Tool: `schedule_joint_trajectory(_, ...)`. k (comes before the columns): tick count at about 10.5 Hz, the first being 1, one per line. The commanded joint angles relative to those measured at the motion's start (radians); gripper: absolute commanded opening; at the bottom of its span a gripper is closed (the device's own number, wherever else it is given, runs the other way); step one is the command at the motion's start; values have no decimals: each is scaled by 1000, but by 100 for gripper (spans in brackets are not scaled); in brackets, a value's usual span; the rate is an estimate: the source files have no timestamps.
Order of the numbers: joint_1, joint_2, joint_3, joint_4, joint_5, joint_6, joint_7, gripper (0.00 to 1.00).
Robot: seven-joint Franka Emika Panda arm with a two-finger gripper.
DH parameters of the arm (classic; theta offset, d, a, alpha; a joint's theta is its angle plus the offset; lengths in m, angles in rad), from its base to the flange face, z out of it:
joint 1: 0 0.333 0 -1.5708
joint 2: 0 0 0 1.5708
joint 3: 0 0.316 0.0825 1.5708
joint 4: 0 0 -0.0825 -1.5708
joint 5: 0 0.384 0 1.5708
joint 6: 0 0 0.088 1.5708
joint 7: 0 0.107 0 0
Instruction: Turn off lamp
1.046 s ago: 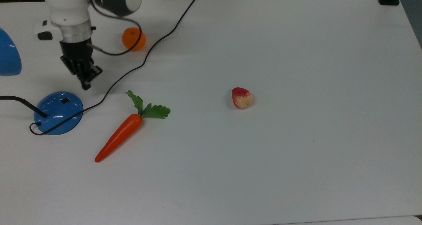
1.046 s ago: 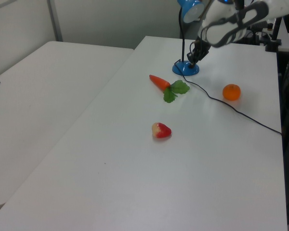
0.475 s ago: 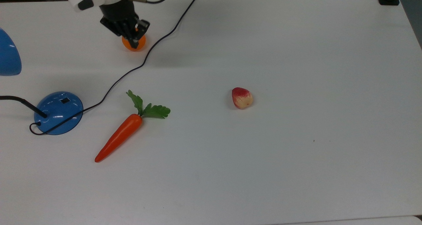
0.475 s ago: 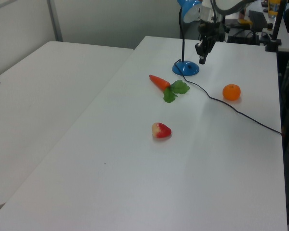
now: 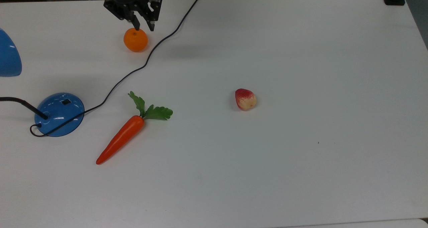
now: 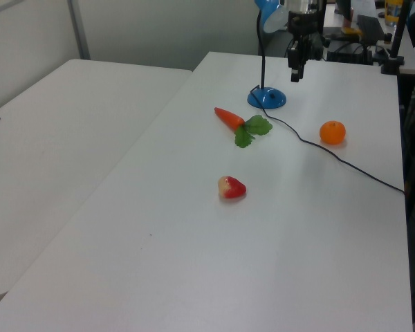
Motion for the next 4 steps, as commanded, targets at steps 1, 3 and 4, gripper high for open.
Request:
schedule_joint_trajectory(1, -19, -10, 3, 29, -10, -107, -29, 100)
schedule_joint_trajectory(3, -21, -12, 3, 40, -12, -129, -26, 100)
schedule_joint_trajectory(4, -22, -12, 2, 46, -10, -128, -20, 100)
